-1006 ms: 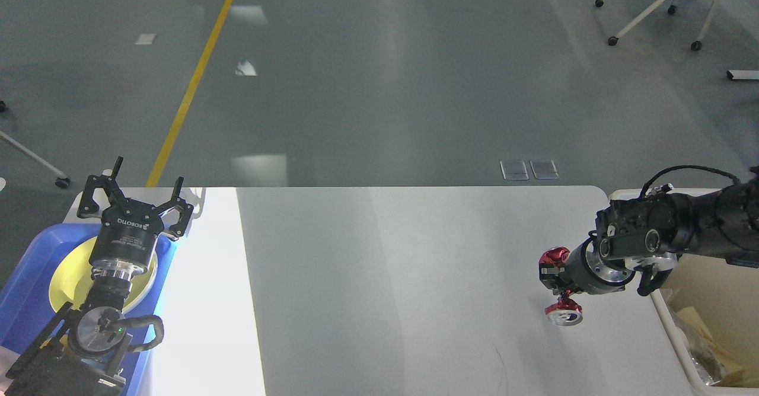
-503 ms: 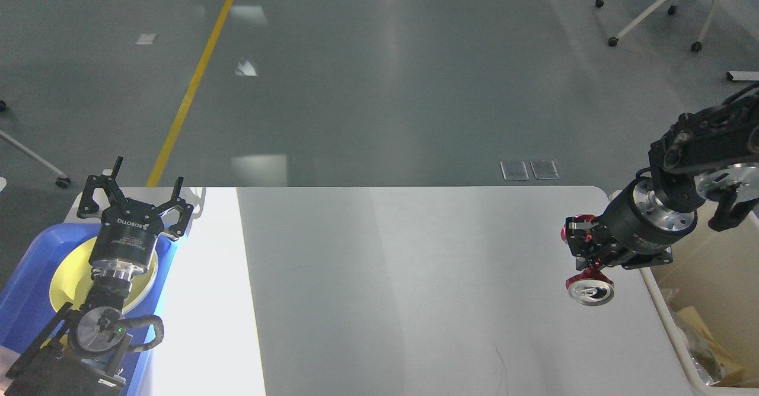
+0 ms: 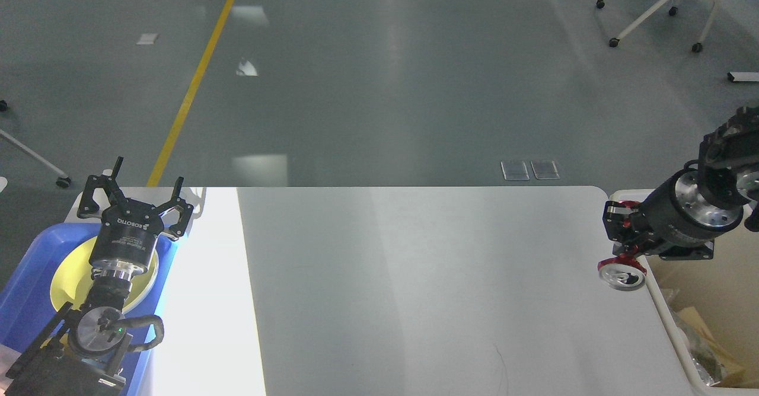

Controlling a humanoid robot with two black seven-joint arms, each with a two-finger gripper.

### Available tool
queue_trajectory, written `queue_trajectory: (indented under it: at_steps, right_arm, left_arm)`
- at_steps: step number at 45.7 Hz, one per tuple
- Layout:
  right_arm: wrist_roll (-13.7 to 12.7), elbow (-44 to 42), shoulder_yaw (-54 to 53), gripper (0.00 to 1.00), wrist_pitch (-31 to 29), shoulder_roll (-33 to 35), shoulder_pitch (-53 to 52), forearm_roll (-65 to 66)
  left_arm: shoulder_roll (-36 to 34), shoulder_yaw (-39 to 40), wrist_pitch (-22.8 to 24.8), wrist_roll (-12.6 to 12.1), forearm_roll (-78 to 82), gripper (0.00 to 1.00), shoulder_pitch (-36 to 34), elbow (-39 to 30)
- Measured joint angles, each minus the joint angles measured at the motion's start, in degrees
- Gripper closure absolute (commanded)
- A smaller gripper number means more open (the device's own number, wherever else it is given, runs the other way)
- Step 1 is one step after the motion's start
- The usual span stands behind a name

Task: Tidy desktop
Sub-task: 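Lift the red wrapper and carry it into the white bin, then release the red wrapper in the bin and raise the right gripper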

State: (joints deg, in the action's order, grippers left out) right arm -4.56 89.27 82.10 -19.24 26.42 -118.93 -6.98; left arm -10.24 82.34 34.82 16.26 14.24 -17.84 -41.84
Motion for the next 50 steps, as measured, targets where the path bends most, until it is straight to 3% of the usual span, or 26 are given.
queue_trajectory:
  at_steps: [13, 24, 33, 39, 50]
  right_arm:
    - [0.04, -17.39, -1.83, 1.0, 3.53, 11.33, 18.28, -0.87]
    - [0.1, -38.46, -17.62, 1.0, 6.48, 14.26, 43.99, -2.67]
    - [0.09, -60.45, -34.51, 1.0, 11.53, 8.97, 67.6, -2.6]
    - [0.09, -73.57, -38.87, 1.0, 15.54, 1.78, 77.99, -2.45]
    - [0.15, -81.04, -39.46, 1.0, 25.32, -4.8, 85.33, -2.64]
  left_arm:
    - [0.04, -0.01, 0.03, 0.02, 0.0, 0.03, 0.0, 0.0]
    - [0.05, -0.04, 0.03, 0.01, 0.0, 0.03, 0.0, 0.0]
    - [0.05, -0.04, 0.03, 0.01, 0.0, 0.03, 0.0, 0.0]
    - [0.05, -0.04, 0.03, 0.01, 0.0, 0.03, 0.0, 0.0]
    - [0.05, -0.04, 0.03, 0.01, 0.0, 0.03, 0.0, 0.0]
